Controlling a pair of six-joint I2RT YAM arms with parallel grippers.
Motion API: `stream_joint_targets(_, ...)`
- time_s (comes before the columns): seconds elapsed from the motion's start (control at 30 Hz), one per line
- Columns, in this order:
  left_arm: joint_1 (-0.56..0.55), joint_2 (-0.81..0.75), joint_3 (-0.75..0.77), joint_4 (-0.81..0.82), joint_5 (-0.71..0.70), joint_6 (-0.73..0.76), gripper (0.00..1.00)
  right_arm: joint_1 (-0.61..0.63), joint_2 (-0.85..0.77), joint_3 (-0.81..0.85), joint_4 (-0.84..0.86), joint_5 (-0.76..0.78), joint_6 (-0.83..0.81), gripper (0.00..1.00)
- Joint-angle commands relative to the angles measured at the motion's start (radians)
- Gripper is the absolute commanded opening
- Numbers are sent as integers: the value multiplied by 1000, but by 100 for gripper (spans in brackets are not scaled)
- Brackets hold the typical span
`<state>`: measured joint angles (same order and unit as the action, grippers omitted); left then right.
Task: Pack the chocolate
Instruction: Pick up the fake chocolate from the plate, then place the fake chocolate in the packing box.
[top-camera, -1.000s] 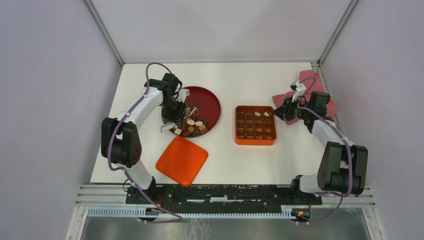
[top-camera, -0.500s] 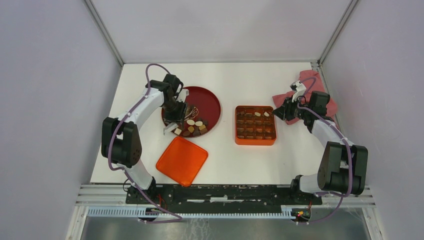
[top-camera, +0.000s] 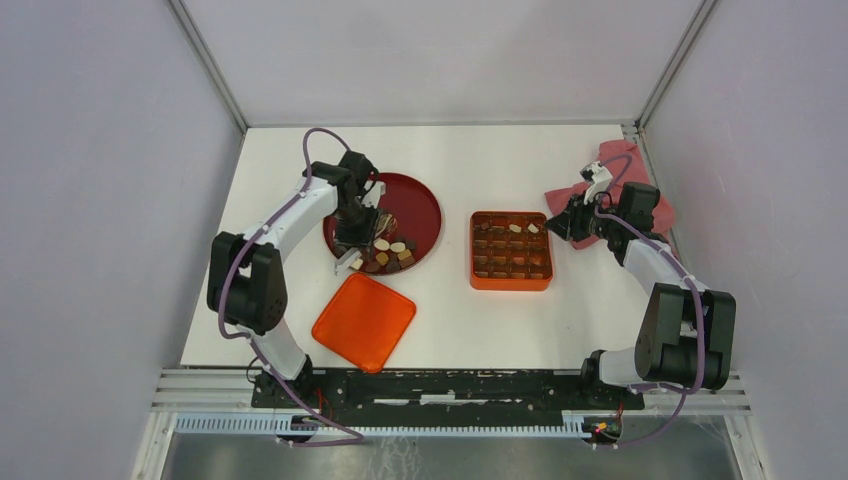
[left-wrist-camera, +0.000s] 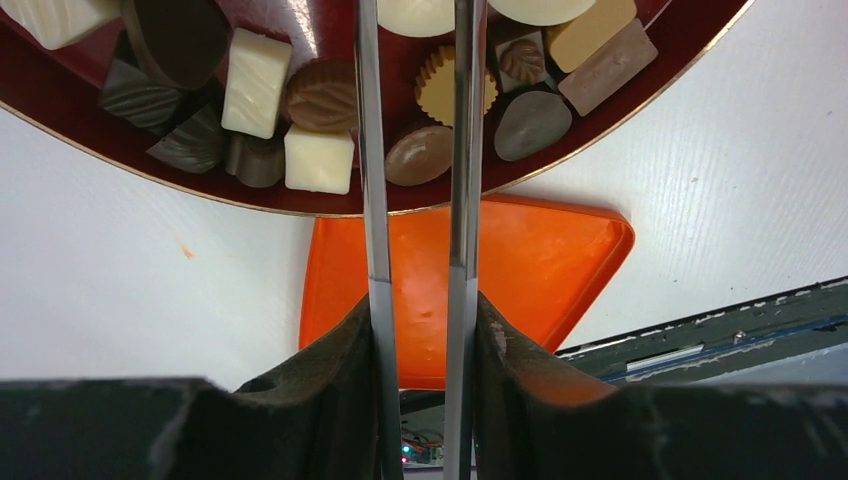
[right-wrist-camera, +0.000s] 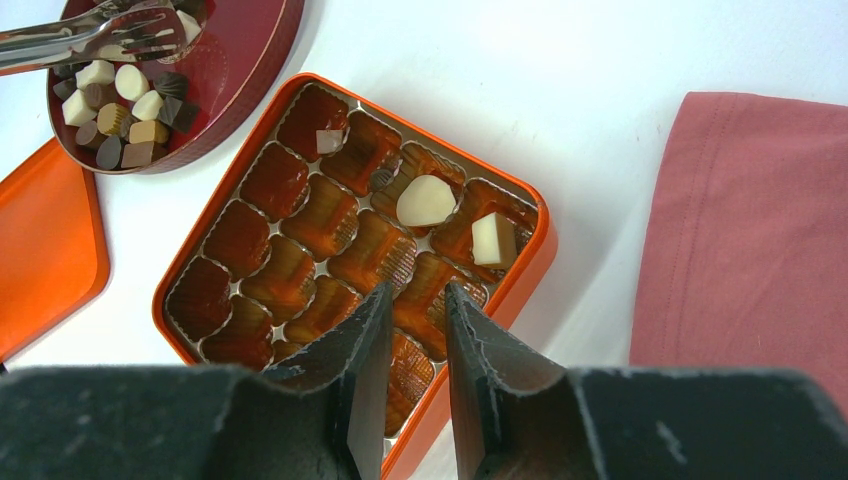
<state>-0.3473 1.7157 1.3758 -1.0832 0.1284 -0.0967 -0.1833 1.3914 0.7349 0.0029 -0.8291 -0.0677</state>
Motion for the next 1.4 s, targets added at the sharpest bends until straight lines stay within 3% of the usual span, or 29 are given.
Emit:
stream_joint_targets(0.0,-1,14,49,1,-64,-54,3,3,-13,9,28,-7,-6,32)
stream_joint_targets(1.03,6,-137,32,48,32,-61,2,3,-23,6,29,-8,-1,32)
stream_joint_targets(1.2,8,-169,26,73,115,-75,2,2,-23,6,29,-7,-1,32)
stream_joint_targets(1.37,7,-230,-13,143,296,-96,2,2,-28,2,29,-4,-4,32)
